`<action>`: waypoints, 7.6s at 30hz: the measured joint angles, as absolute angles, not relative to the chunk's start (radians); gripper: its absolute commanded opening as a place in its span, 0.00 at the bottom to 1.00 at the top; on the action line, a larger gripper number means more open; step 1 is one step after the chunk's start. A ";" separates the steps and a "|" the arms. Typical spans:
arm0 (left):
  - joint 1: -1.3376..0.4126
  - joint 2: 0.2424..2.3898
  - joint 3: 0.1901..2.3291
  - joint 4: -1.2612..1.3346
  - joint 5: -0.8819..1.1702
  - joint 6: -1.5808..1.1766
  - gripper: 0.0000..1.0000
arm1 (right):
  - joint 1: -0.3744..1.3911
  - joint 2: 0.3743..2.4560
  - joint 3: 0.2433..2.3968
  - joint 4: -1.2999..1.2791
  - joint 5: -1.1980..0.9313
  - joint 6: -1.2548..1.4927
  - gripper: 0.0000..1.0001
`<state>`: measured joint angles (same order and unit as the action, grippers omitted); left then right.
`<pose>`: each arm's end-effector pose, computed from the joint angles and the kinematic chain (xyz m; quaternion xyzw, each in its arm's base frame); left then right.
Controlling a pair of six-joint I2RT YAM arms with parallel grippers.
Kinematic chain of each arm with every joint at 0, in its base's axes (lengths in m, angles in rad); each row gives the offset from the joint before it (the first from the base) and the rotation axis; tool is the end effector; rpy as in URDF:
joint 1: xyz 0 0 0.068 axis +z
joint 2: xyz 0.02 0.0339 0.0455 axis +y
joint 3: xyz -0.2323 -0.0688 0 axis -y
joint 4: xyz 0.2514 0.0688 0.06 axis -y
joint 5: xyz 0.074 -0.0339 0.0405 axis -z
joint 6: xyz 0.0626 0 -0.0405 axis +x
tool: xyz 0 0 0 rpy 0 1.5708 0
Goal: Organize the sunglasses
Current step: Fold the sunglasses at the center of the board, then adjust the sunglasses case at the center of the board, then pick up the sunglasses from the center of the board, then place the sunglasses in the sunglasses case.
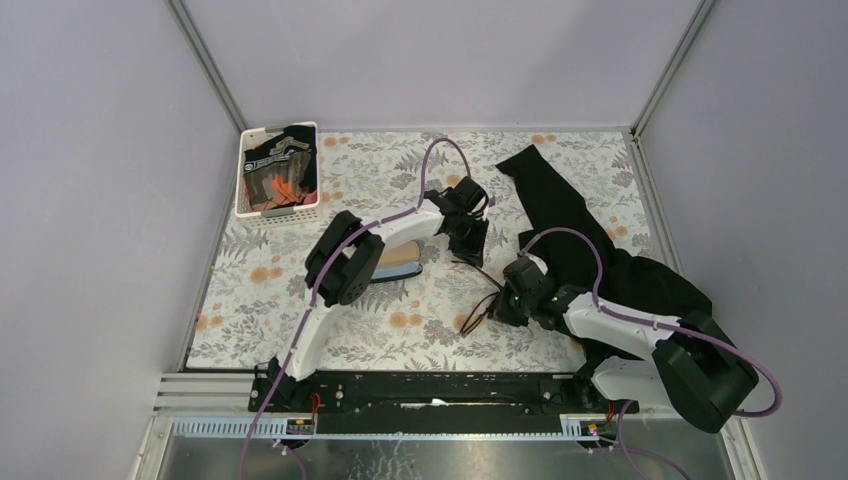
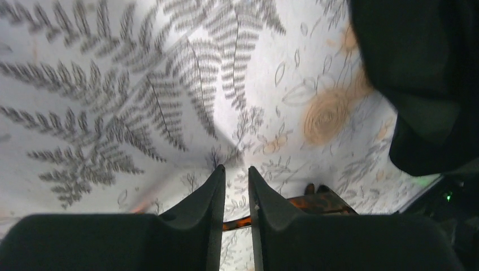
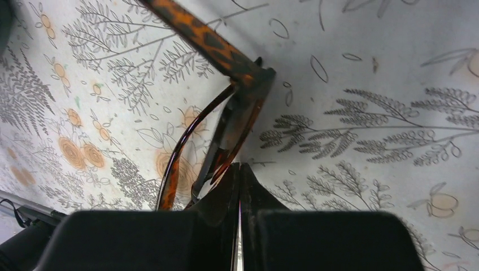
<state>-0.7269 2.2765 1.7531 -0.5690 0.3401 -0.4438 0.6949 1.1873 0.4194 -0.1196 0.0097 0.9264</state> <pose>0.3445 -0.3343 0.0985 0.1748 0.9423 -0.2661 0.1038 0.1862 0.1544 0.0915 0.1104 0.9357 0.2397 0.2342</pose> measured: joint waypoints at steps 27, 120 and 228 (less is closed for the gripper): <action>-0.742 2.059 1.637 -0.642 0.275 -0.442 0.28 | 0.698 1.106 0.466 -0.189 0.085 0.917 0.40; -0.242 1.748 1.251 -0.599 0.175 -0.522 0.36 | 0.754 1.367 0.661 -0.200 0.217 0.925 0.41; -0.465 1.645 0.815 -0.323 0.625 -0.676 0.47 | 0.831 1.553 0.949 -0.354 0.114 0.719 0.24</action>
